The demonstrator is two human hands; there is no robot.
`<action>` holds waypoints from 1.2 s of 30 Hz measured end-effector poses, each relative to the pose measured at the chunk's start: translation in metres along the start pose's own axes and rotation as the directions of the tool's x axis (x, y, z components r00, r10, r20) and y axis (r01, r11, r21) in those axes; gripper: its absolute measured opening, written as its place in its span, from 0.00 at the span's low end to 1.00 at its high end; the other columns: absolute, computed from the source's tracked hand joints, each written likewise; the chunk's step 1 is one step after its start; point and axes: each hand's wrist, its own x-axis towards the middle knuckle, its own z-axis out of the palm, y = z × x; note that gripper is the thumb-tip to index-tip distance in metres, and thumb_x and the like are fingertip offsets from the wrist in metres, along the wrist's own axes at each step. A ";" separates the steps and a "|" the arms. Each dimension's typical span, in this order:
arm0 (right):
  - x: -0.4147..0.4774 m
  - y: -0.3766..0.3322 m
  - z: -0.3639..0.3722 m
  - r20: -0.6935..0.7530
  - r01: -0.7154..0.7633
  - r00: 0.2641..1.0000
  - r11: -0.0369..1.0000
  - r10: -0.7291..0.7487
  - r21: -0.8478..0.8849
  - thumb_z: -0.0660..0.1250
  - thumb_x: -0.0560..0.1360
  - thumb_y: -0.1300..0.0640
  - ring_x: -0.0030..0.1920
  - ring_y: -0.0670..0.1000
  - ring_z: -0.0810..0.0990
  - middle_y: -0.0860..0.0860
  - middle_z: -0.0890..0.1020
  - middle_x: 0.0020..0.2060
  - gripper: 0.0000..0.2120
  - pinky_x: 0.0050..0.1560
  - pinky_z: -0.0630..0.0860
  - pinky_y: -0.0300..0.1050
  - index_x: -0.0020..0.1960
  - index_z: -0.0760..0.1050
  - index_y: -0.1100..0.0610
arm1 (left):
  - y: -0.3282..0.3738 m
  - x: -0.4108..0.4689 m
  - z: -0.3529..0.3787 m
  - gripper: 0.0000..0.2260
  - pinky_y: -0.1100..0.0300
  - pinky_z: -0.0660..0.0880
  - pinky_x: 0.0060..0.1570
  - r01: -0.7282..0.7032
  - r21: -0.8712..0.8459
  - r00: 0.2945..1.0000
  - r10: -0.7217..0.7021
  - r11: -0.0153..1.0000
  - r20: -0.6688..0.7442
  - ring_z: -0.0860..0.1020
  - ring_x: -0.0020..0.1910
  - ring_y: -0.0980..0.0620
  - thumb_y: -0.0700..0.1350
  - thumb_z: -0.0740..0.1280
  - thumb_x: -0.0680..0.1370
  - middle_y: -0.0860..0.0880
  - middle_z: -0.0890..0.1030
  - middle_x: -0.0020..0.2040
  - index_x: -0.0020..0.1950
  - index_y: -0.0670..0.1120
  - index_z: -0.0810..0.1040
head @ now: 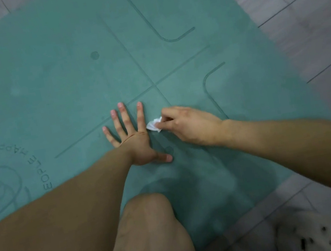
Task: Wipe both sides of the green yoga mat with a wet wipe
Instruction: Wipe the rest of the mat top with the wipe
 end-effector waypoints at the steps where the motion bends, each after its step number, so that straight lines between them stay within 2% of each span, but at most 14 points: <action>1: 0.002 0.005 -0.010 0.061 0.054 0.997 0.998 -0.052 -0.034 0.63 0.82 0.62 0.51 0.57 0.77 0.54 0.73 0.54 0.19 0.47 0.79 0.56 0.72 0.73 0.53 | -0.001 0.001 0.000 0.79 0.24 0.31 0.72 -0.002 -0.012 1.000 0.001 1.000 -0.007 0.14 0.71 0.38 0.77 0.79 0.52 0.44 0.12 0.70 0.75 0.61 0.17; 4: 0.021 0.015 -0.030 0.231 0.179 0.961 0.979 -0.153 -0.095 0.63 0.81 0.63 0.53 0.59 0.77 0.55 0.72 0.56 0.16 0.46 0.73 0.54 0.68 0.74 0.56 | -0.001 -0.001 -0.002 0.79 0.25 0.30 0.72 0.008 -0.021 1.000 -0.009 1.000 -0.011 0.14 0.71 0.39 0.77 0.79 0.51 0.45 0.12 0.70 0.75 0.61 0.17; 10: 0.020 0.032 -0.033 0.161 0.205 0.969 0.972 -0.185 -0.116 0.63 0.82 0.60 0.50 0.57 0.78 0.54 0.75 0.52 0.11 0.42 0.65 0.49 0.62 0.79 0.56 | -0.001 0.001 -0.002 0.80 0.27 0.28 0.72 0.038 -0.025 0.999 -0.038 0.999 -0.010 0.14 0.71 0.40 0.77 0.79 0.50 0.47 0.10 0.69 0.74 0.62 0.17; 13: 0.015 0.120 -0.055 -0.134 -0.130 0.984 0.988 0.118 -0.083 0.63 0.82 0.51 0.47 0.58 0.78 0.54 0.78 0.47 0.12 0.43 0.69 0.47 0.54 0.80 0.57 | 0.001 0.003 -0.004 0.80 0.28 0.26 0.72 0.059 -0.042 0.998 -0.060 0.997 -0.006 0.14 0.71 0.41 0.77 0.79 0.49 0.48 0.10 0.69 0.73 0.64 0.16; 15: 0.009 0.190 -0.067 -0.359 -0.507 0.806 0.862 0.471 -0.007 0.63 0.81 0.46 0.45 0.59 0.77 0.52 0.76 0.45 0.17 0.42 0.72 0.49 0.51 0.78 0.60 | 0.001 0.002 0.000 0.80 0.28 0.26 0.72 0.066 -0.034 0.998 -0.067 0.997 -0.014 0.13 0.70 0.42 0.78 0.79 0.48 0.49 0.10 0.68 0.72 0.65 0.16; 17: 0.006 0.207 -0.058 -0.489 -0.598 0.659 0.792 0.571 0.118 0.60 0.82 0.44 0.45 0.58 0.76 0.51 0.73 0.44 0.20 0.42 0.68 0.49 0.52 0.79 0.61 | 0.002 0.004 -0.002 0.80 0.28 0.27 0.73 0.084 -0.021 0.996 -0.085 0.996 -0.030 0.13 0.70 0.42 0.78 0.79 0.47 0.49 0.10 0.68 0.71 0.65 0.15; 21: 0.006 0.083 -0.009 -0.402 -0.134 0.904 0.990 0.143 0.052 0.66 0.82 0.58 0.44 0.57 0.73 0.55 0.73 0.42 0.09 0.42 0.70 0.52 0.57 0.81 0.61 | -0.001 0.007 0.005 0.81 0.29 0.29 0.74 0.105 -0.019 0.990 -0.106 0.994 -0.088 0.15 0.72 0.44 0.80 0.77 0.43 0.50 0.12 0.71 0.72 0.66 0.16; 23: -0.014 0.039 0.006 -0.301 0.132 0.946 0.991 -0.124 0.007 0.69 0.77 0.66 0.47 0.56 0.74 0.56 0.76 0.45 0.14 0.44 0.72 0.51 0.61 0.82 0.58 | 0.002 0.005 0.005 0.82 0.29 0.31 0.75 0.113 -0.012 0.989 -0.114 0.994 -0.096 0.16 0.73 0.44 0.81 0.76 0.40 0.49 0.13 0.72 0.72 0.66 0.16; 26: -0.020 0.093 -0.021 -0.304 0.028 0.952 0.999 -0.036 -0.031 0.68 0.74 0.67 0.45 0.62 0.79 0.59 0.77 0.44 0.10 0.41 0.76 0.53 0.54 0.83 0.62 | 0.011 0.003 0.000 0.84 0.29 0.34 0.77 0.167 0.033 0.980 -0.162 0.985 -0.115 0.21 0.77 0.40 0.81 0.76 0.40 0.44 0.17 0.76 0.74 0.63 0.17; 29: -0.025 0.196 -0.080 -0.458 -0.518 0.754 0.855 0.471 0.027 0.65 0.80 0.63 0.51 0.67 0.80 0.63 0.78 0.51 0.11 0.50 0.77 0.56 0.58 0.84 0.62 | 0.027 0.004 -0.008 0.82 0.34 0.44 0.81 0.169 0.001 0.955 -0.163 0.986 -0.247 0.39 0.84 0.34 0.81 0.76 0.43 0.37 0.36 0.84 0.84 0.57 0.31; 31: -0.025 0.220 -0.097 -0.488 -0.703 0.543 0.688 0.683 0.180 0.63 0.82 0.59 0.55 0.65 0.80 0.61 0.79 0.56 0.13 0.54 0.74 0.52 0.61 0.83 0.62 | 0.040 0.010 -0.018 0.77 0.38 0.50 0.82 0.126 -0.043 0.931 -0.133 0.991 -0.341 0.48 0.83 0.36 0.82 0.74 0.46 0.37 0.48 0.83 0.86 0.54 0.43; 32: -0.017 0.209 -0.092 -0.486 -0.709 0.519 0.672 0.703 0.215 0.62 0.83 0.56 0.55 0.63 0.80 0.61 0.80 0.56 0.15 0.52 0.71 0.49 0.60 0.82 0.63 | 0.048 0.014 -0.024 0.75 0.38 0.50 0.81 0.097 -0.053 0.917 -0.110 0.994 -0.383 0.50 0.83 0.37 0.82 0.73 0.47 0.39 0.50 0.83 0.86 0.54 0.47; 34: 0.000 0.158 -0.065 -0.438 -0.523 0.710 0.830 0.551 0.196 0.63 0.82 0.55 0.51 0.62 0.80 0.60 0.80 0.50 0.13 0.45 0.66 0.46 0.56 0.82 0.62 | 0.067 0.028 -0.036 0.74 0.38 0.48 0.82 0.050 -0.068 0.901 -0.074 0.996 -0.427 0.47 0.84 0.40 0.83 0.72 0.48 0.41 0.49 0.84 0.86 0.55 0.48; 36: -0.003 0.117 -0.028 -0.346 -0.196 0.917 0.980 0.198 0.041 0.68 0.77 0.61 0.47 0.61 0.78 0.59 0.78 0.45 0.09 0.44 0.69 0.50 0.53 0.83 0.62 | 0.092 0.045 -0.047 0.74 0.38 0.44 0.82 0.023 -0.093 0.906 -0.060 0.995 -0.419 0.41 0.85 0.42 0.81 0.75 0.50 0.42 0.44 0.85 0.86 0.56 0.43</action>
